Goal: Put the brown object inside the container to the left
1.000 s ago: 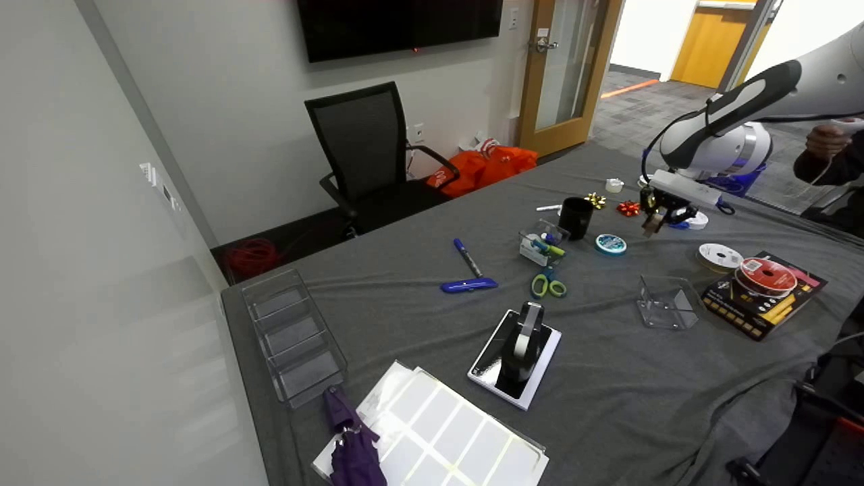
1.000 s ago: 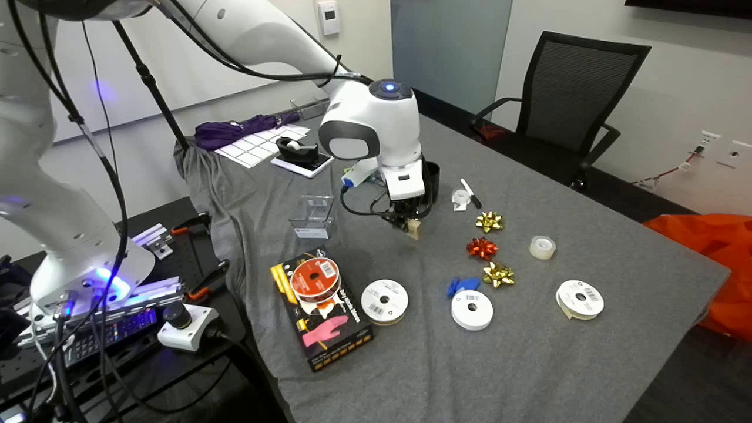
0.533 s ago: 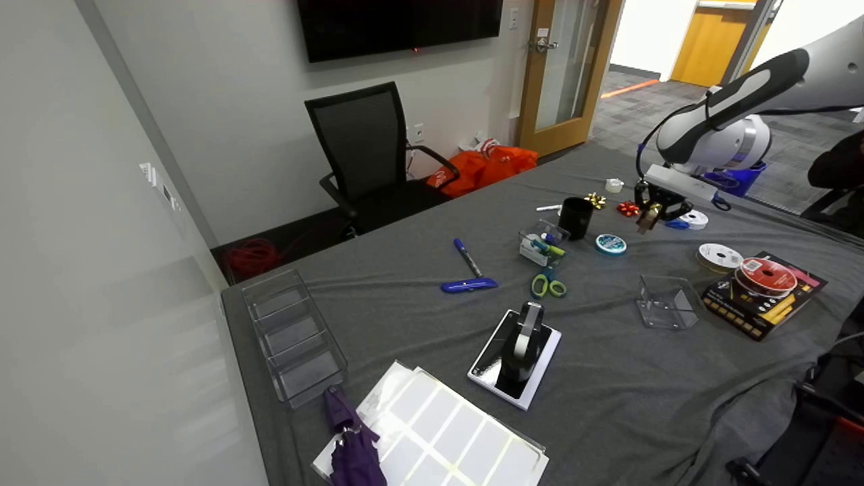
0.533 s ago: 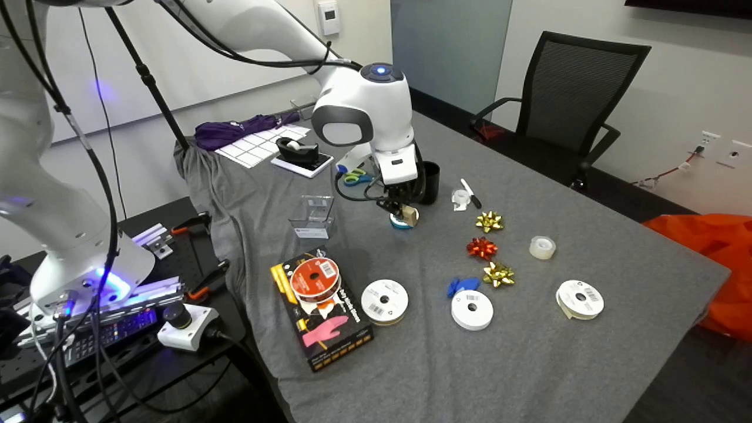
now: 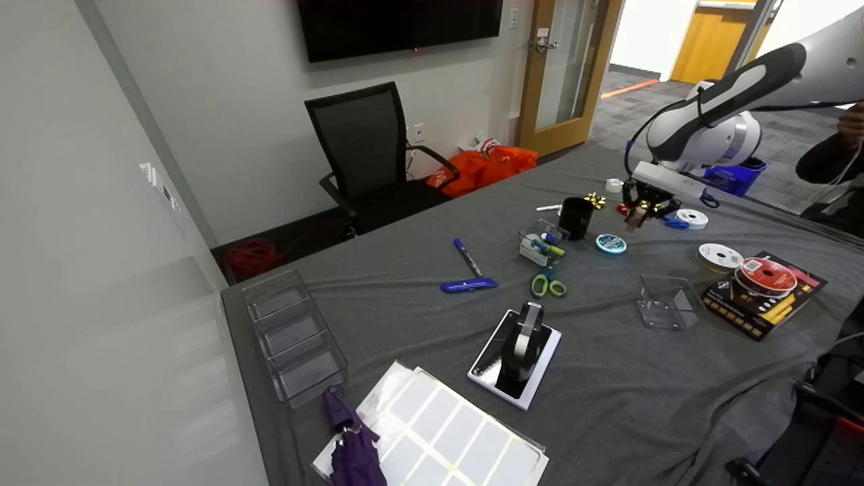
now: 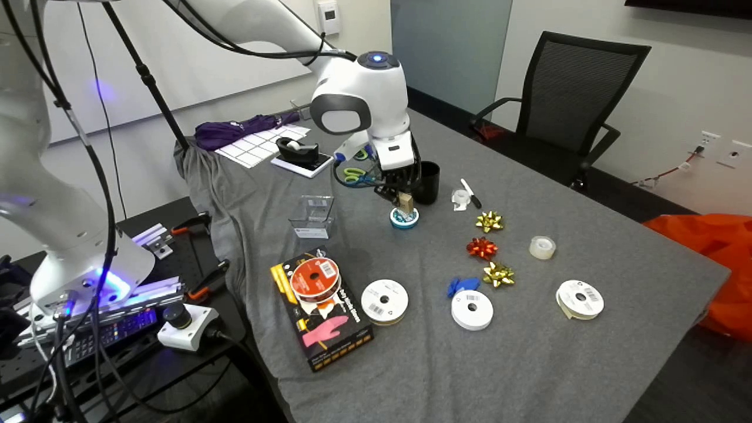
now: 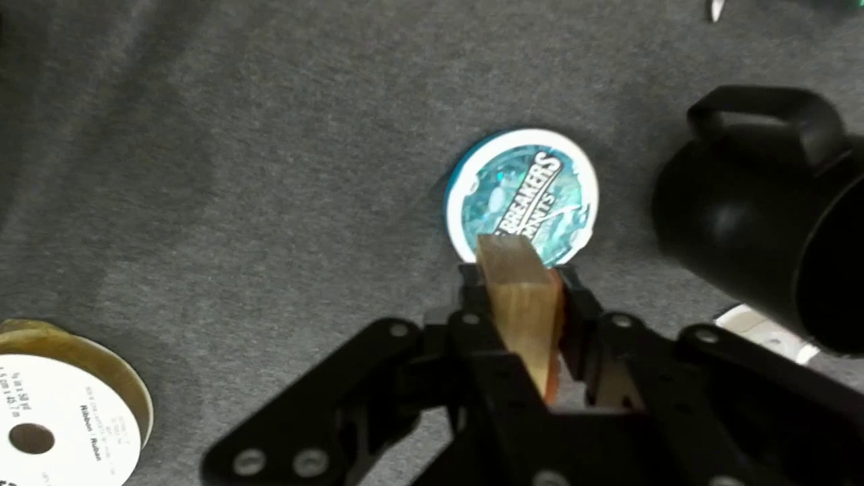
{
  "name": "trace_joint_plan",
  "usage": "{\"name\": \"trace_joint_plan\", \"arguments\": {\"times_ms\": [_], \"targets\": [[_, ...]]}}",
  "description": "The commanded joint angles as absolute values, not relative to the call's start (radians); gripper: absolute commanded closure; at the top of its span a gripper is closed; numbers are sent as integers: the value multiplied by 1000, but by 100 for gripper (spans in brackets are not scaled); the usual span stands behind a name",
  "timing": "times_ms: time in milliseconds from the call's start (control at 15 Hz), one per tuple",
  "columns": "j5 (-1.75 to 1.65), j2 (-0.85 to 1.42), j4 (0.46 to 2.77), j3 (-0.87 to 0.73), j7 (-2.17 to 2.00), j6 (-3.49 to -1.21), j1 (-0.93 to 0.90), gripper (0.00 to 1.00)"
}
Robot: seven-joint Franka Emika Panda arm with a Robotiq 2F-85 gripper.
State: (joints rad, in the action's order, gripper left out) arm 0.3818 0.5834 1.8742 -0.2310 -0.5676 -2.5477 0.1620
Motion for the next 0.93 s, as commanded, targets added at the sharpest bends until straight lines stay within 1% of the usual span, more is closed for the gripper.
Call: {"name": "trace_joint_plan", "arguments": {"times_ms": [0, 400, 600, 867], "targets": [[346, 518, 1924, -230, -663, -2540, 90, 93], [256, 501, 1897, -210, -889, -2481, -26, 93], [287, 501, 1870, -165, -972, -2461, -35, 93], [324, 533, 1821, -121, -1072, -2488, -29, 93]]}}
